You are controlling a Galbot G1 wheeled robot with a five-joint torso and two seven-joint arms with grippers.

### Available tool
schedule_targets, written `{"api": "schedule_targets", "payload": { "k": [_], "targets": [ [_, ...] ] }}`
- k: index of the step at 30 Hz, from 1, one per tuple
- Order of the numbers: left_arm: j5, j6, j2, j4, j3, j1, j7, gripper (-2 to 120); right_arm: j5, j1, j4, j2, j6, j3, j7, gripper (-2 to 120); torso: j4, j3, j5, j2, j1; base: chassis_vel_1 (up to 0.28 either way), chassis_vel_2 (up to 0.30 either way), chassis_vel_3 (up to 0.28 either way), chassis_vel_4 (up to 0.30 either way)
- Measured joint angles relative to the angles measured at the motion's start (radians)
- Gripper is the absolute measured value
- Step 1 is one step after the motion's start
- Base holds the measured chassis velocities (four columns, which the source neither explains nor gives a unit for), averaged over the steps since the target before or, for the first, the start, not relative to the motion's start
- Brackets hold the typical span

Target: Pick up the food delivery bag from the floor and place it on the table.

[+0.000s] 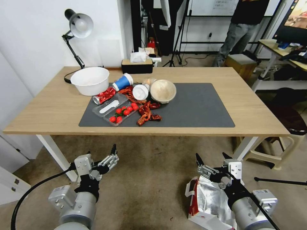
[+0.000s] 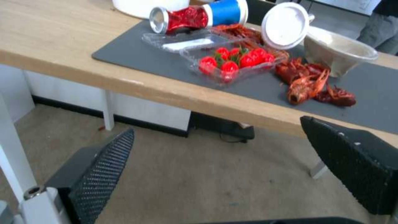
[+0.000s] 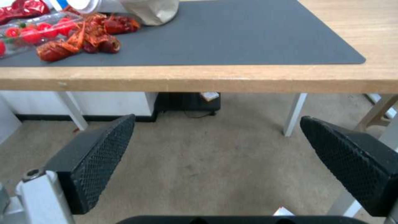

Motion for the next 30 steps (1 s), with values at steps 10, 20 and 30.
{"api": "schedule_targets", "payload": {
  "k": [10,20,30],
  "targets": [
    [0.002,0.004,0.000,0.001,-0.005,-0.004,0.000,100,-0.008,-0.004,-0.001,0.003,0.001,0.000,0.000,100,0.0000,-0.018,0.0000,-0.032,-0.015,0.000,0.000,0.000,0.000],
    [0.000,0.005,0.004,0.002,-0.010,-0.005,0.002,100,-0.013,-0.004,-0.001,0.002,0.003,0.000,-0.001,100,0.0000,-0.038,0.0000,-0.067,-0.030,0.000,0.000,0.000,0.000],
    [-0.002,0.008,0.007,0.003,-0.009,-0.005,0.006,100,-0.023,-0.004,-0.002,0.008,0.008,-0.001,-0.001,100,0.0000,-0.076,0.0000,-0.134,-0.058,0.000,0.000,0.000,0.000]
  ]
}}
